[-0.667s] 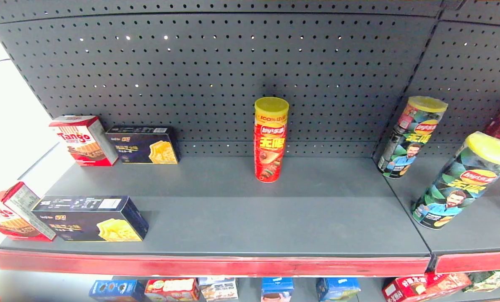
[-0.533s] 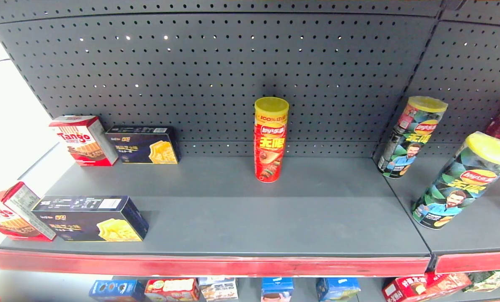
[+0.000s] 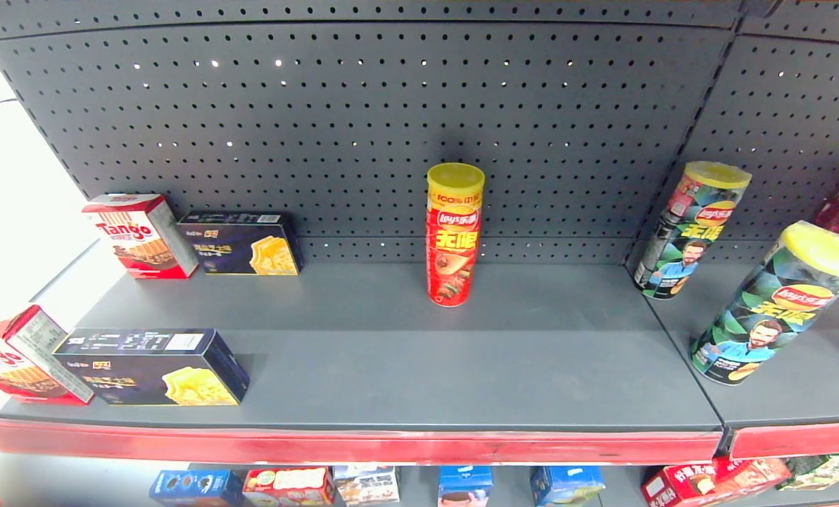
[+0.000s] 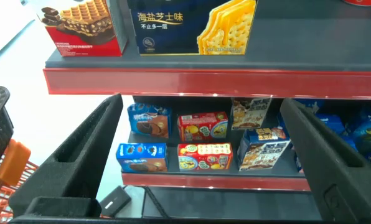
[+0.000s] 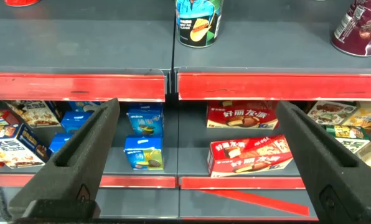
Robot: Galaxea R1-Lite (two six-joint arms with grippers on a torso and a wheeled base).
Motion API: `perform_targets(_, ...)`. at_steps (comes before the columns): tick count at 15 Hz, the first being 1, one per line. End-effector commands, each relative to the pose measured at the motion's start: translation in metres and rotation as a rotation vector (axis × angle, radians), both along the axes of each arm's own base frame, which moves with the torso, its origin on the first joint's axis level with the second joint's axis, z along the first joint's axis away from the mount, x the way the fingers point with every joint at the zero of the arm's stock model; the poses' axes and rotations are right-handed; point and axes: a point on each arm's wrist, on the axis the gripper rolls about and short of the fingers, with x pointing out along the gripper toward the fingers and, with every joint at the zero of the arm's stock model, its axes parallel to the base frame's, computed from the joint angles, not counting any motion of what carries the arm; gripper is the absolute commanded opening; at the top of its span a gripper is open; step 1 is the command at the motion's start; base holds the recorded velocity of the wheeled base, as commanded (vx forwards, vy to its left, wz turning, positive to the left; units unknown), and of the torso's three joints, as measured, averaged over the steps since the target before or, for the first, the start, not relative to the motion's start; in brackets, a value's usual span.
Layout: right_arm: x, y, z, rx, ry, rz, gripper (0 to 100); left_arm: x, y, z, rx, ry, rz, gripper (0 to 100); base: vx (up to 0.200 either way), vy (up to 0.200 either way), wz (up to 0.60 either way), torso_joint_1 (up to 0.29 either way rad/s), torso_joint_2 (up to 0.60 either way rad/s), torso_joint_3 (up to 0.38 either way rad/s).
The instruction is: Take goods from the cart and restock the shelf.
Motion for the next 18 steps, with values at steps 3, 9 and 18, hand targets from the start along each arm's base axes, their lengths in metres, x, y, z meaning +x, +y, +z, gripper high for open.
perform_targets(3, 0.0001, 0.0000, 0.0001, 0.001, 0.001, 0.001, 100, 0.0000, 0.0000, -0.0001, -0.001, 0.000, 0.000, 100, 0.000, 0.000, 0.00, 0.000, 0.00, 0.000)
perform_targets(9, 0.0000, 0.0000, 0.0001, 0.001, -0.001, 0.001, 100, 0.0000, 0.0000, 0.0001, -0.001, -0.001, 0.000, 100, 0.000, 0.000, 0.50, 0.006, 0.00, 0.004)
perform_targets(18, 0.0001, 0.0000, 0.0001, 0.001, 0.001, -0.001, 100, 0.0000, 0.0000, 0.0001, -0.001, -0.001, 0.000, 100, 0.000, 0.000, 0.60, 0.000, 0.00, 0.002)
